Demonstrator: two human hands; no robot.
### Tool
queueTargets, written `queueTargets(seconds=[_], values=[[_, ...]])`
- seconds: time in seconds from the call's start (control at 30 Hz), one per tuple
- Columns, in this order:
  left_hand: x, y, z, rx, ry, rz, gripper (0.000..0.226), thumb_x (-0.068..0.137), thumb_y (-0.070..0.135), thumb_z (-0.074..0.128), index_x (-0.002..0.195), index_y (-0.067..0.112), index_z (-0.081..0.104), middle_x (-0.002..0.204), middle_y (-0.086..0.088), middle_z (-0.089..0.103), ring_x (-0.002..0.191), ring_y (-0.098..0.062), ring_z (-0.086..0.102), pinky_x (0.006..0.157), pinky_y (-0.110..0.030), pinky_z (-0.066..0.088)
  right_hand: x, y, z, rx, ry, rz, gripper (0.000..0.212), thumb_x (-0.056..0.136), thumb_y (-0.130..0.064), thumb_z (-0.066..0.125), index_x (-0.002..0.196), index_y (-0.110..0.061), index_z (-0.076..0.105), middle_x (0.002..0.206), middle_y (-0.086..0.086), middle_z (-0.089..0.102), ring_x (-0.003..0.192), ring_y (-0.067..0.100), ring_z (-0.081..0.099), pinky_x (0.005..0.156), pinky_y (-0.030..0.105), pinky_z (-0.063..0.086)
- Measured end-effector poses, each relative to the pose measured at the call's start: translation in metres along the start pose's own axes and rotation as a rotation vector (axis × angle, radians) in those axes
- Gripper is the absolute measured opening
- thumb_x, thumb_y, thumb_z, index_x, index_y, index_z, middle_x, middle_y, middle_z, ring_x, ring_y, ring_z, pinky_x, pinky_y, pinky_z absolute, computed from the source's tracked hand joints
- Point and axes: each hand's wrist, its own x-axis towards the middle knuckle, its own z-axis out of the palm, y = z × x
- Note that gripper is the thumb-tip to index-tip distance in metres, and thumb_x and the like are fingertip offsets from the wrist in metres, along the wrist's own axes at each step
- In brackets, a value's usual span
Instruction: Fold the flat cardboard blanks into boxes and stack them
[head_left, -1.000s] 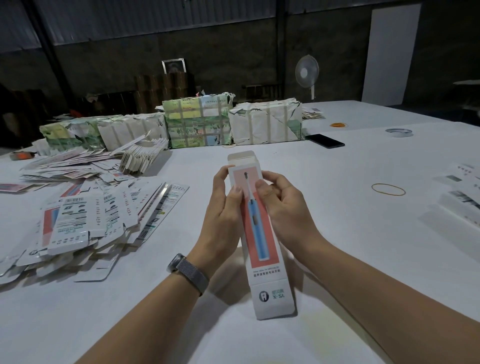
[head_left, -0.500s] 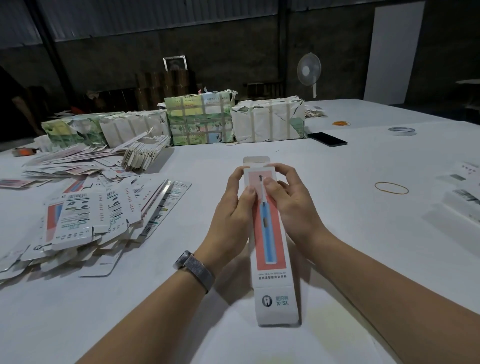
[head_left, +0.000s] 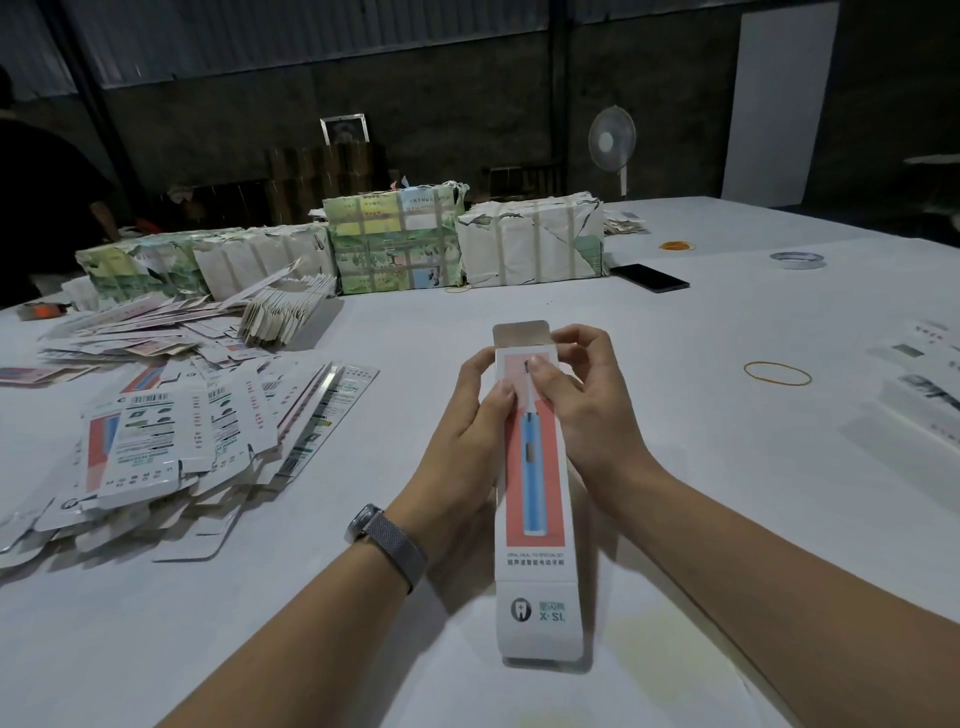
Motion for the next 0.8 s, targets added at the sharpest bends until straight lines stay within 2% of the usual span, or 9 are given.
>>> queueTargets(seconds=[0.13, 0.27, 0.33, 0.43, 0.6, 0.8], values=[[-0.0011, -0.0013, 0.0010, -0.060, 0.026, -0.054, 0.022, 0.108, 0.037, 0.038, 0.129, 0.040, 0.033, 0.084, 0.006, 0.077, 0.075, -0.014, 0.075, 0.063, -0.020, 0.056, 0.0010, -0.0013, 0.0000, 0.045, 0.012, 0.017, 0.027, 0.099, -0.019, 0.059, 0.110, -0.040, 0.047, 0.113, 0.002, 0.062, 0.092, 0.023, 0.072, 0.073, 0.027, 0.060], [0.0004, -0.0028, 0.0005, -0.009, 0.009, -0.036, 0.035, 0.105, 0.044, 0.038, 0.139, 0.039, 0.032, 0.083, 0.008, 0.075, 0.076, -0.014, 0.075, 0.064, -0.021, 0.056, 0.0011, -0.0001, -0.0012, 0.005, 0.008, 0.013, 0.021, 0.100, -0.018, 0.058, 0.110, -0.036, 0.056, 0.110, -0.004, 0.065, 0.091, 0.023, 0.071, 0.072, 0.026, 0.060], [0.0013, -0.0035, -0.0003, 0.019, 0.008, -0.007, 0.040, 0.098, 0.048, 0.039, 0.137, 0.040, 0.038, 0.084, 0.010, 0.074, 0.076, -0.012, 0.074, 0.065, -0.021, 0.056, 0.0004, 0.0006, -0.0008, -0.007, -0.006, 0.021, 0.017, 0.100, -0.018, 0.058, 0.106, -0.033, 0.060, 0.103, -0.010, 0.068, 0.088, 0.016, 0.071, 0.068, 0.023, 0.058], [0.0025, -0.0038, -0.0009, 0.057, 0.005, -0.005, 0.041, 0.094, 0.050, 0.039, 0.134, 0.041, 0.042, 0.085, 0.011, 0.074, 0.076, -0.012, 0.074, 0.064, -0.020, 0.056, 0.0000, 0.0019, -0.0002, -0.016, -0.006, 0.039, 0.015, 0.100, -0.017, 0.057, 0.102, -0.031, 0.060, 0.100, -0.008, 0.067, 0.081, 0.006, 0.070, 0.066, 0.020, 0.056], [0.0025, -0.0044, -0.0013, 0.067, 0.013, -0.028, 0.024, 0.107, 0.040, 0.038, 0.131, 0.045, 0.042, 0.086, 0.012, 0.074, 0.076, -0.012, 0.075, 0.063, -0.020, 0.057, -0.0013, 0.0017, 0.0004, -0.041, -0.007, 0.060, 0.011, 0.102, -0.022, 0.055, 0.100, -0.033, 0.057, 0.105, -0.006, 0.065, 0.083, 0.014, 0.071, 0.067, 0.021, 0.058], [0.0007, 0.0001, -0.0007, 0.099, 0.009, -0.064, 0.019, 0.108, 0.040, 0.038, 0.119, 0.056, 0.039, 0.085, 0.014, 0.074, 0.075, -0.013, 0.076, 0.061, -0.020, 0.057, -0.0020, 0.0025, 0.0017, -0.118, 0.008, 0.054, 0.011, 0.103, -0.027, 0.051, 0.096, -0.035, 0.053, 0.104, -0.009, 0.062, 0.085, 0.017, 0.070, 0.066, 0.019, 0.058]])
